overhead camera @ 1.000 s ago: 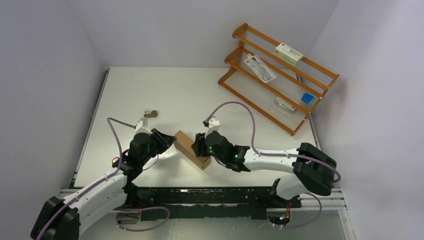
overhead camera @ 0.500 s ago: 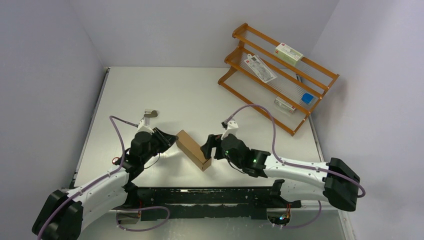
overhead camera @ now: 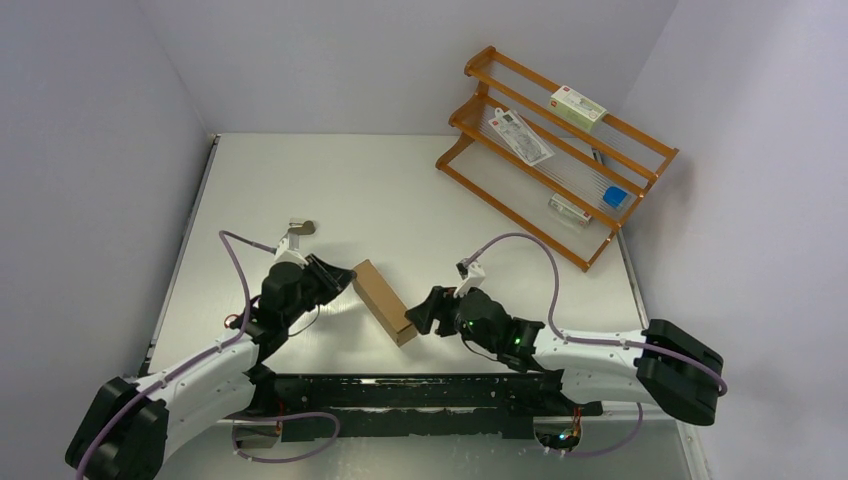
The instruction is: Fold the paper box
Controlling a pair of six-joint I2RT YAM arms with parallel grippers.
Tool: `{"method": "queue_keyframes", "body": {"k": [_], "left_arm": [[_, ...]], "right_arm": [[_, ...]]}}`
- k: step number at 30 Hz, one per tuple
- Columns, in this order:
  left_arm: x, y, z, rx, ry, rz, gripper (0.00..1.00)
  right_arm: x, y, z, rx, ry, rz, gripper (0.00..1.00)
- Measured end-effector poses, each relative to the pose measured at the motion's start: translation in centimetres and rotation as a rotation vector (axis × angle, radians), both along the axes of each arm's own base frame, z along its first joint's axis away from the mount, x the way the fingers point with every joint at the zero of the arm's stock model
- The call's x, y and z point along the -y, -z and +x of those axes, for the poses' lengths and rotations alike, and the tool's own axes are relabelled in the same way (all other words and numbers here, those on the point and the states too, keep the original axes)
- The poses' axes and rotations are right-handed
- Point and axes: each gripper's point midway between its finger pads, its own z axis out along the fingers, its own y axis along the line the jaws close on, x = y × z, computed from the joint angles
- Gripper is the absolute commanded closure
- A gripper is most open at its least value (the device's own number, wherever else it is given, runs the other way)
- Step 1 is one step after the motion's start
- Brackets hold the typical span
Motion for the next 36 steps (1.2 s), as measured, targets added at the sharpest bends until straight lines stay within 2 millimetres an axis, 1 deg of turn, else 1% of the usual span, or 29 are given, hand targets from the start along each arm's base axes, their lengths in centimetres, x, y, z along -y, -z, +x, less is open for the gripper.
{"method": "queue_keyframes", "body": {"k": [3, 9, 11, 14, 16, 17, 18, 20, 22, 26, 30, 36], "left_arm": [[0.0, 0.0, 0.1, 0.001, -0.001, -0.002, 0.76], [0.1, -0.1, 0.1, 0.002, 0.003, -0.006, 0.77], [0.2, -0.1, 0.1, 0.003, 0.003, -0.007, 0.78], [0.2, -0.1, 0.1, 0.004, 0.003, -0.009, 0.78], [0.2, -0.1, 0.2, 0.004, 0.005, -0.01, 0.78], [0.3, -0.2, 0.1, 0.004, 0.007, -0.011, 0.78], [0.3, -0.2, 0.1, 0.005, 0.009, -0.013, 0.78], [0.3, -0.2, 0.1, 0.006, 0.009, -0.013, 0.78], [0.3, -0.2, 0.1, 0.006, 0.008, -0.014, 0.78], [0.3, -0.3, 0.2, 0.007, 0.007, -0.015, 0.78], [0.2, -0.2, 0.3, 0.007, 0.002, -0.015, 0.79], [0.2, -0.2, 0.7, 0.01, -0.004, -0.009, 0.82]], "right_arm": [[-0.4, 0.1, -0.2, 0.002, -0.018, 0.033, 0.28], [-0.5, -0.4, -1.1, 0.001, -0.066, 0.047, 0.18], [-0.5, -0.9, -1.4, 0.006, -0.084, 0.059, 0.16], [-0.8, -1.8, -1.8, 0.017, -0.11, 0.085, 0.15], [-1.0, -1.7, -2.0, 0.012, -0.128, 0.085, 0.16], [-1.0, -1.5, -2.1, 0.008, -0.136, 0.083, 0.18], [-1.3, -0.8, -2.4, -0.007, -0.15, 0.072, 0.2], [-1.4, -0.2, -2.5, -0.019, -0.16, 0.067, 0.23], [-1.8, 0.3, -2.7, -0.034, -0.169, 0.077, 0.28], [-2.8, 0.3, -2.9, -0.041, -0.196, 0.111, 0.37], [-3.4, 0.5, -3.1, -0.044, -0.213, 0.128, 0.48], [-3.8, 0.8, -3.1, -0.037, -0.219, 0.127, 0.58]]}}
